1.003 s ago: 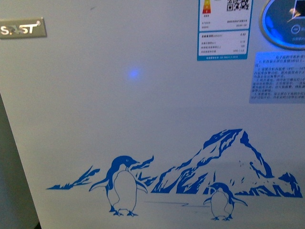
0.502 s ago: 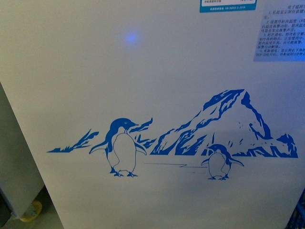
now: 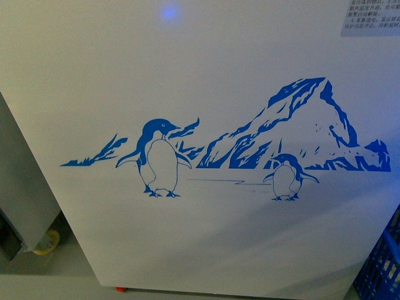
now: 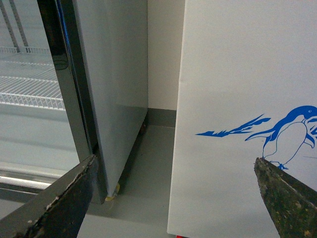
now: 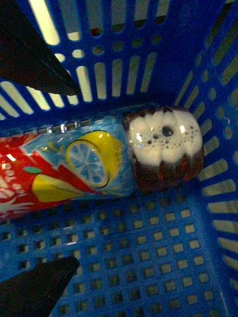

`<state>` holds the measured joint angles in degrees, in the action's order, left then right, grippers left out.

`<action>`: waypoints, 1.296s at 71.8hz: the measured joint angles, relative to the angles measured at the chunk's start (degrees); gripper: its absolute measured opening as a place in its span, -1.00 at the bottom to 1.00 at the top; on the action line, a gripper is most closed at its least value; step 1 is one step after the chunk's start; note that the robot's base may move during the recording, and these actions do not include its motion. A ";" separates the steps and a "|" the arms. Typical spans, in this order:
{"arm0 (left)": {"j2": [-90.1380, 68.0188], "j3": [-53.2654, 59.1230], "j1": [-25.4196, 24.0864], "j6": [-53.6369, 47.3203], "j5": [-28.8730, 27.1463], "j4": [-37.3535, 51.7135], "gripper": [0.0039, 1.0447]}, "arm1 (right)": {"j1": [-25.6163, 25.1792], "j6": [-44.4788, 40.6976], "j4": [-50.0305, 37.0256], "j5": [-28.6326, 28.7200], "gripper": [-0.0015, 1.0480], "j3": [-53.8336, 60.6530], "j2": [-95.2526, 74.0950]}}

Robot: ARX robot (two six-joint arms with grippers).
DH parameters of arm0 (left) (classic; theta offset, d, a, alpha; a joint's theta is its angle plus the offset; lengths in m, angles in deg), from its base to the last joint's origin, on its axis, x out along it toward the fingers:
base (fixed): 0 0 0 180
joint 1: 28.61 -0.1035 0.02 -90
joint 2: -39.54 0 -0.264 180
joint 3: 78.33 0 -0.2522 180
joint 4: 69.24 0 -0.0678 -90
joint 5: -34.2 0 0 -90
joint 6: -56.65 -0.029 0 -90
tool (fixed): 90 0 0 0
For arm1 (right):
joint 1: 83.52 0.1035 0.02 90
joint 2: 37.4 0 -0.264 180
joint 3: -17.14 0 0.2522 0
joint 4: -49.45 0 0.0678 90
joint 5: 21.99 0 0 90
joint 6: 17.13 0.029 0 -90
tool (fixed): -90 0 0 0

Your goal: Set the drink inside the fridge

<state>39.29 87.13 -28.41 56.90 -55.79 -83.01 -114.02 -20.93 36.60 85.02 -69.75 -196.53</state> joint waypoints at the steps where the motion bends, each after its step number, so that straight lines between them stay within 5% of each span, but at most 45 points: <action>1: 0.00 0.00 0.00 0.00 0.00 0.00 0.85 | 0.15 0.17 0.17 0.00 0.86 -0.48 -0.33; 57: 0.00 0.00 0.00 0.00 0.00 0.00 0.85 | 4.72 2.16 6.75 -4.24 0.86 -17.57 -14.82; 76: 0.00 0.00 0.00 0.00 0.00 0.00 0.85 | 5.11 1.36 4.83 -6.51 0.01 -15.85 -14.08; 93: 0.00 0.00 0.00 0.00 0.00 0.00 0.85 | 4.70 1.38 1.70 -7.39 -0.22 -6.08 -6.73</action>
<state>39.29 87.13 -28.41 56.90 -55.79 -83.01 -109.32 -19.55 38.31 77.64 -75.82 -203.26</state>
